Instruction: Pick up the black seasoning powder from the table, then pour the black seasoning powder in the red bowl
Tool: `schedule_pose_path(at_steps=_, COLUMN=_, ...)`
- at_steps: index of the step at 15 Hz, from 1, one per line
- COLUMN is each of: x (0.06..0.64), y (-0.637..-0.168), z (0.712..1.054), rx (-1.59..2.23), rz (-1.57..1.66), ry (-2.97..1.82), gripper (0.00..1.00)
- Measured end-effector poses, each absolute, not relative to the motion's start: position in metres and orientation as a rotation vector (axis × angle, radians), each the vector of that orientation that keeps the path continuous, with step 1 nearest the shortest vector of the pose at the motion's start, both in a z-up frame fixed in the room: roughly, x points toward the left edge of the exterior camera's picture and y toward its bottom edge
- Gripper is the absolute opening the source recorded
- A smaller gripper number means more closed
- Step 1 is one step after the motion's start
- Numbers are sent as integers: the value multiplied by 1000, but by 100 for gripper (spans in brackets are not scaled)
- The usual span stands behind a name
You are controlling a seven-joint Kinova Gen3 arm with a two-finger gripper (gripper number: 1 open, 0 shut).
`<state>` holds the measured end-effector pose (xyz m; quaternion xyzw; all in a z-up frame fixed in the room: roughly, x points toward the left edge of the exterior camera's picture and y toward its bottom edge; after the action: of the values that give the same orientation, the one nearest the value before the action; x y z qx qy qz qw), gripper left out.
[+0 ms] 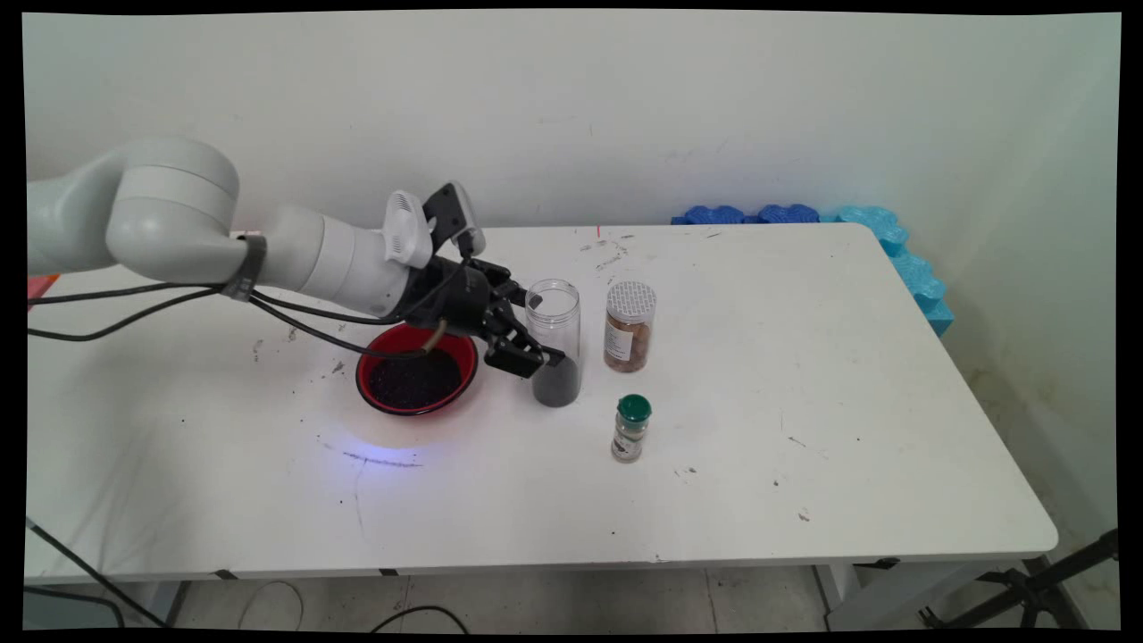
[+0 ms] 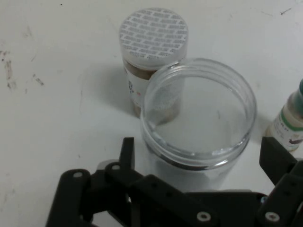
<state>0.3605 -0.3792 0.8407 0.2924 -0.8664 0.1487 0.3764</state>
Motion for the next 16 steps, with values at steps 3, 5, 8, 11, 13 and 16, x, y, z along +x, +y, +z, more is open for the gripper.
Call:
schedule_pose_path(at_steps=3, x=359, y=-383, z=836, rx=737, rz=378, ry=-2221, gripper=100)
schedule_pose_path(at_steps=5, x=357, y=-384, z=834, rx=729, rz=379, ry=-2221, gripper=0)
schedule_pose_path(at_steps=8, x=357, y=-384, z=834, rx=715, rz=378, ry=-2223, gripper=0)
schedule_pose_path(at_steps=11, x=360, y=-378, z=838, rx=701, rz=373, ry=-2231, gripper=0)
schedule_pose_path(at_steps=13, x=363, y=-372, z=843, rx=693, rz=368, ry=-2236, gripper=0)
schedule_pose_path(at_steps=16, x=373, y=-358, z=859, rx=690, rz=362, ry=-2237, gripper=0)
